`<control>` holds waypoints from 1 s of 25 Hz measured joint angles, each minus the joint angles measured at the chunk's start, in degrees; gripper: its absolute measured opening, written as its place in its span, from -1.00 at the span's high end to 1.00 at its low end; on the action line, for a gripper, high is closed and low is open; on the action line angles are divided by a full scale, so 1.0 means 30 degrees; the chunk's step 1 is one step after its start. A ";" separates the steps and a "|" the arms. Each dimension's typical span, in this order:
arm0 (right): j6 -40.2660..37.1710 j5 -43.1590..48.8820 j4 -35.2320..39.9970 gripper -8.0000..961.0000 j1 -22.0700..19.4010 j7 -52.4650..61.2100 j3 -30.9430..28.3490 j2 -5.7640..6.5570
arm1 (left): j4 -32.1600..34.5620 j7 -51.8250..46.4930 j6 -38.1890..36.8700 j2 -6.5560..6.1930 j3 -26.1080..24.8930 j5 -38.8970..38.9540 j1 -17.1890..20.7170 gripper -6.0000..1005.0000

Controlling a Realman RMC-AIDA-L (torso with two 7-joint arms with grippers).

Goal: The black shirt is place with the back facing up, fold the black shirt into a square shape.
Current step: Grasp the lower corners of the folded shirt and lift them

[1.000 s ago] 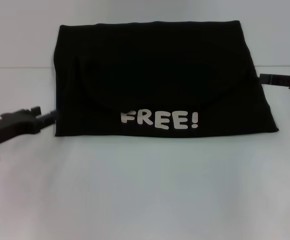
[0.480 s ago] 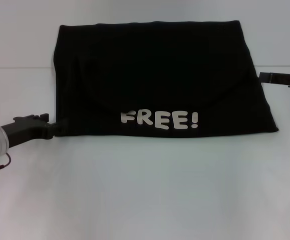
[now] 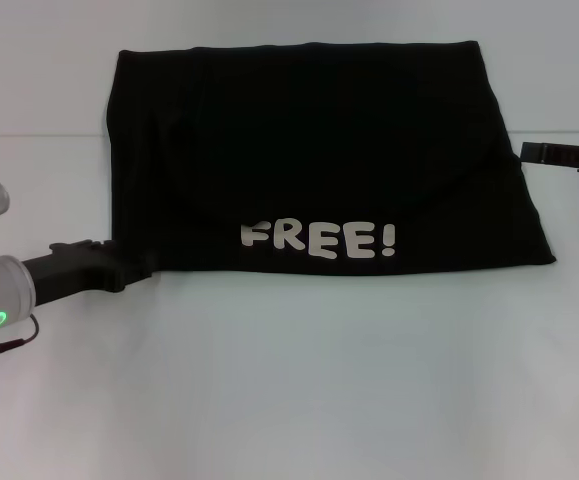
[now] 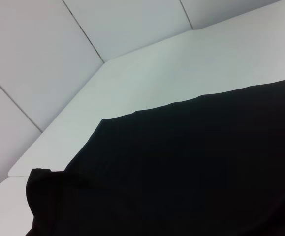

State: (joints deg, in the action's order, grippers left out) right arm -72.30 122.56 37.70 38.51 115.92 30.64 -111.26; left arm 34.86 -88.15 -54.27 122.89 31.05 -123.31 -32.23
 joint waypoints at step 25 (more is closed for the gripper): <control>0.0233 -0.0041 -0.0186 -0.11 -0.0122 -0.0075 -0.0018 0.0000 | -0.0039 -0.0264 0.0370 -0.0012 0.0076 -0.0491 -0.0047 -0.26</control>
State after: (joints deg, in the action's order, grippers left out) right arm -71.60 122.43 37.14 38.14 115.70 30.58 -111.26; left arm 34.75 -88.94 -53.16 122.85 31.28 -124.78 -32.38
